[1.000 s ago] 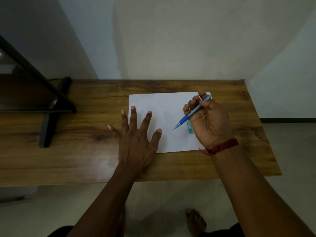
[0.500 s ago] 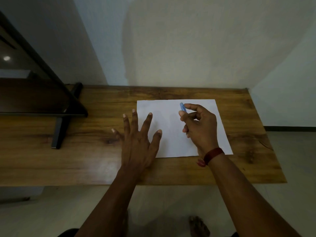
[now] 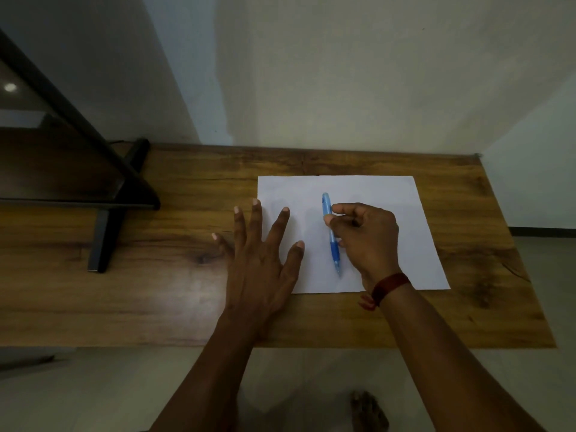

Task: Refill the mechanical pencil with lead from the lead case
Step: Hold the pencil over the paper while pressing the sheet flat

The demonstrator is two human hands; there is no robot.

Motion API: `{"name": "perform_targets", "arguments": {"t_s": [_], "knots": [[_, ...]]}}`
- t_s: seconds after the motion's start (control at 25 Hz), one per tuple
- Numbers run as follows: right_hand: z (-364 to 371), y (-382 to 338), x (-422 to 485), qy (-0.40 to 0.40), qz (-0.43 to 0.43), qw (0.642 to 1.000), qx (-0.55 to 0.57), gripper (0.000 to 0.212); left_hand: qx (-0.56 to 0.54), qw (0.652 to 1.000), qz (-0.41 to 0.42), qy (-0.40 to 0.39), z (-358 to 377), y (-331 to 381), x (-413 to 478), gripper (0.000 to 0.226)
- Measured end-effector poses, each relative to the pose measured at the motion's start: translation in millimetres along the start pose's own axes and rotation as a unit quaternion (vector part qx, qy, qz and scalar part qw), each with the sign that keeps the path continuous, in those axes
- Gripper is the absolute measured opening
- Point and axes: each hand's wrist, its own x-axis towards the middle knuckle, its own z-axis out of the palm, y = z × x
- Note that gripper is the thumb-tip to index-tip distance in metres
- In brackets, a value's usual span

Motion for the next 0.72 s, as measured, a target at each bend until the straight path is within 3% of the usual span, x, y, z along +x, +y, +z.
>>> {"name": "perform_targets", "arguments": {"t_s": [0.28,0.72], "knots": [[10.0,-1.6,-1.6,-0.029,0.008,0.999,-0.017,0.024,0.041,0.999,0.015,-0.022,-3.1,-6.3,-1.7,0.066],[19.1,-2.0,-3.6,0.011,-0.037,0.998,-0.048,0.021,0.066,0.997,0.022,-0.034,-2.2,-8.4,-3.0,0.060]]}}
